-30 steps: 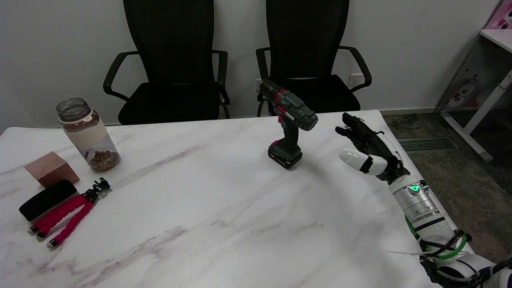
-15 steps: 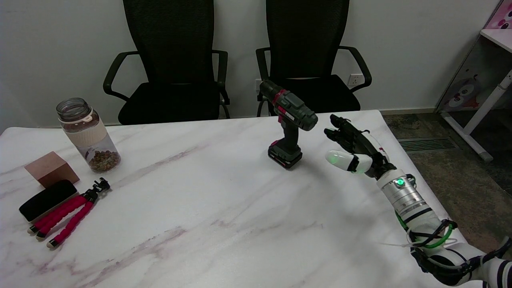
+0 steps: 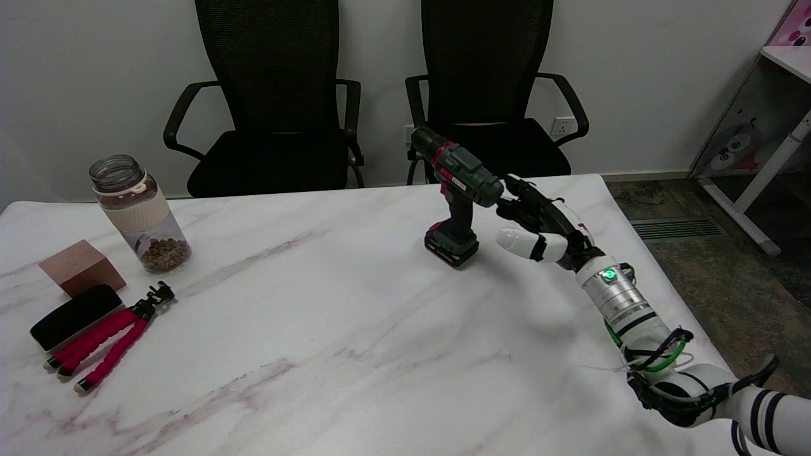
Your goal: Pick up the power screwdriver.
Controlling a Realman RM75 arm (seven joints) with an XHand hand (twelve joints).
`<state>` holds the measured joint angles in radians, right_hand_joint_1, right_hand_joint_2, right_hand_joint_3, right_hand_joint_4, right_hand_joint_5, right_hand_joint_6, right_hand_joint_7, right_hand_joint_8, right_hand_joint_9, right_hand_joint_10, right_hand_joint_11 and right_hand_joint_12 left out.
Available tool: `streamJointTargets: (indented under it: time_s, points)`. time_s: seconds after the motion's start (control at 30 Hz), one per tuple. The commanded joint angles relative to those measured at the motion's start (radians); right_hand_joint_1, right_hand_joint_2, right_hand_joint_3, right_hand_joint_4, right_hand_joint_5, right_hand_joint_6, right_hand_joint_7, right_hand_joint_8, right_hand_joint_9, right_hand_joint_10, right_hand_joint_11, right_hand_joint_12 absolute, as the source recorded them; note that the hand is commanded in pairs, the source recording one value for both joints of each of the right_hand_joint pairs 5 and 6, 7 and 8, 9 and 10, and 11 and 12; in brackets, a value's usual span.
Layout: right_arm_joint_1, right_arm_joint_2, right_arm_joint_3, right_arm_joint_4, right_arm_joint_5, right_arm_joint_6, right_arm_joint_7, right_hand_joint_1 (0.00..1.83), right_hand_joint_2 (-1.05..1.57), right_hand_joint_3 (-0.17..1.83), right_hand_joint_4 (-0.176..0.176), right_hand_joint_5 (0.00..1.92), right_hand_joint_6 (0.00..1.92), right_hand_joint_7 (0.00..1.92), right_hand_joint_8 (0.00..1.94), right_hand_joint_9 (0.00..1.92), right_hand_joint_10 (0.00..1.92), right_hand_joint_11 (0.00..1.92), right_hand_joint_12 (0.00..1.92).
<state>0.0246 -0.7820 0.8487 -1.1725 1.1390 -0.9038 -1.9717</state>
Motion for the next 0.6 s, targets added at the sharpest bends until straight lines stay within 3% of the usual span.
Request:
streamJointTargets:
  time_s: [0.03, 0.6]
  points:
    - [0.165, -0.07, -0.097, 0.118, -0.001, 0.046, 0.043, 0.86, 0.02, 0.69, -0.128, 0.1, 0.1, 0.1, 0.1, 0.31, 0.31, 0.37, 0.37]
    - [0.227, -0.154, -0.134, 0.188, -0.001, 0.066, 0.062, 0.86, 0.01, 0.7, -0.118, 0.1, 0.1, 0.1, 0.1, 0.32, 0.32, 0.36, 0.36]
